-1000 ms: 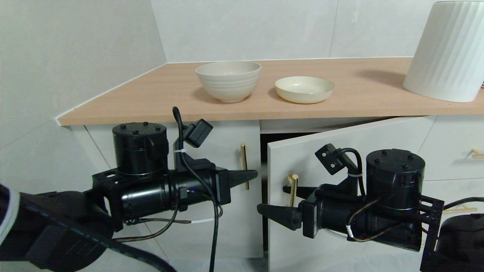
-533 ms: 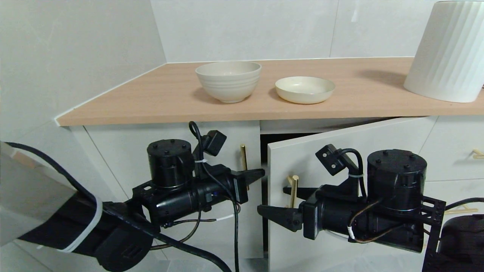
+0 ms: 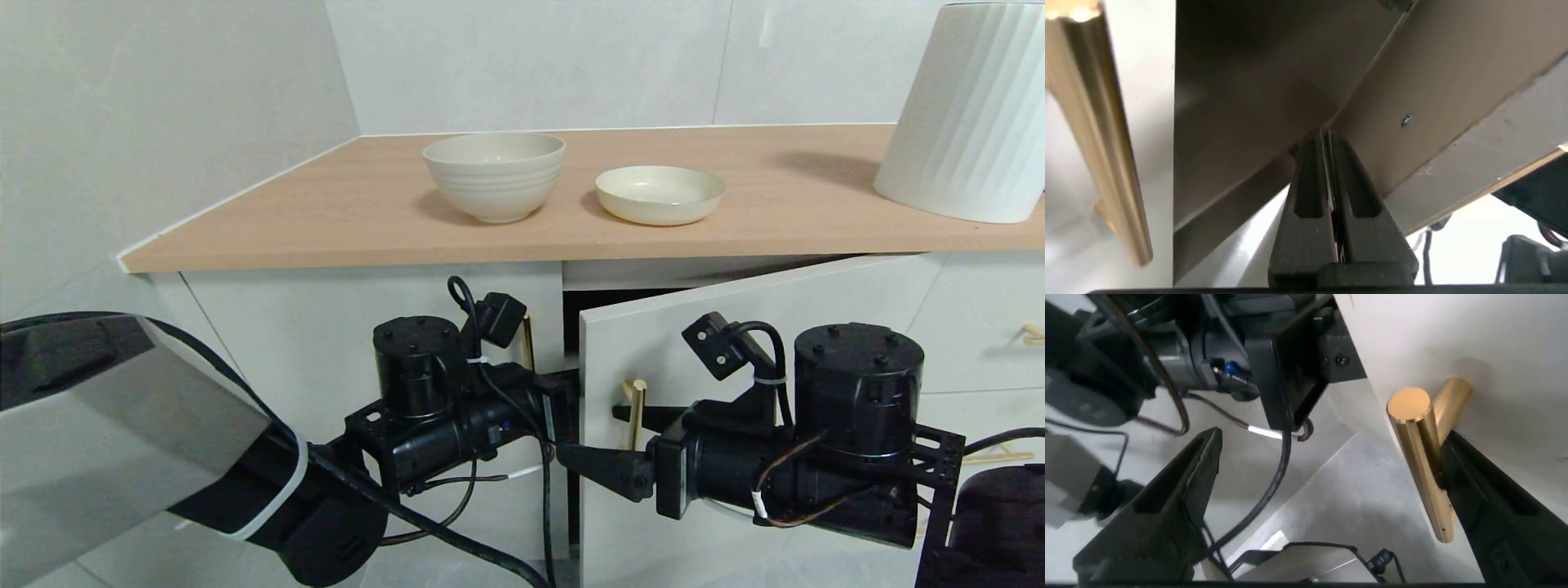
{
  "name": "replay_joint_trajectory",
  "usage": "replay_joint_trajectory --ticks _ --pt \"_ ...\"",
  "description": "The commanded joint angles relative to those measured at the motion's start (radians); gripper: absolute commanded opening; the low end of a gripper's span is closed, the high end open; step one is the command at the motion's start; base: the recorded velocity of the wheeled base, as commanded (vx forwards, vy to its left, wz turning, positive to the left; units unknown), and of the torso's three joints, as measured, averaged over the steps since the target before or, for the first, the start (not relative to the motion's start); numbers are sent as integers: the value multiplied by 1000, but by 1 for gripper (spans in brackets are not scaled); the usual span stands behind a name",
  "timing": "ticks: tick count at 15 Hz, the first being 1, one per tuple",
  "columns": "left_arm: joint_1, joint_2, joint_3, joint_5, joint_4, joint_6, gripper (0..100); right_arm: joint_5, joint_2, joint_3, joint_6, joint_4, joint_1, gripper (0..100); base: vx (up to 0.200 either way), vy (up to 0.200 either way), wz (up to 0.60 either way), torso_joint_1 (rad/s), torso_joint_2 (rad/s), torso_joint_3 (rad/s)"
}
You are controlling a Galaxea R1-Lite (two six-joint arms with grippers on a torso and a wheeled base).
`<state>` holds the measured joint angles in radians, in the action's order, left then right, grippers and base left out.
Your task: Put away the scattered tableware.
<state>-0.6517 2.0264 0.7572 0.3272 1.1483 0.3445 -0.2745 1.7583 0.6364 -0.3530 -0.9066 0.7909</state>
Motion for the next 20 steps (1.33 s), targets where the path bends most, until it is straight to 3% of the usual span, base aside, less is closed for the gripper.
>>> replay_joint_trajectory --ticks 1,4,8,12,16,20 --pt "-17 15 8 7 10 -5 0 34 -2 2 3 -2 -7 100 0 0 0 0 0 0" --pt "-46 55 10 7 125 -5 0 93 -5 -3 45 -2 -25 100 0 0 0 0 0 0" --pt "-57 61 17 7 125 -5 0 47 -134 -47 58 49 -53 100 0 0 0 0 0 0" --pt "-68 58 48 13 110 -5 0 -55 -338 -76 58 279 -151 100 0 0 0 0 0 0" --pt "-74 41 33 9 110 -5 0 6 -430 -118 58 345 -157 100 0 0 0 0 0 0" --pt "-85 2 -19 15 106 -5 0 14 -523 -245 58 371 -156 100 0 0 0 0 0 0"
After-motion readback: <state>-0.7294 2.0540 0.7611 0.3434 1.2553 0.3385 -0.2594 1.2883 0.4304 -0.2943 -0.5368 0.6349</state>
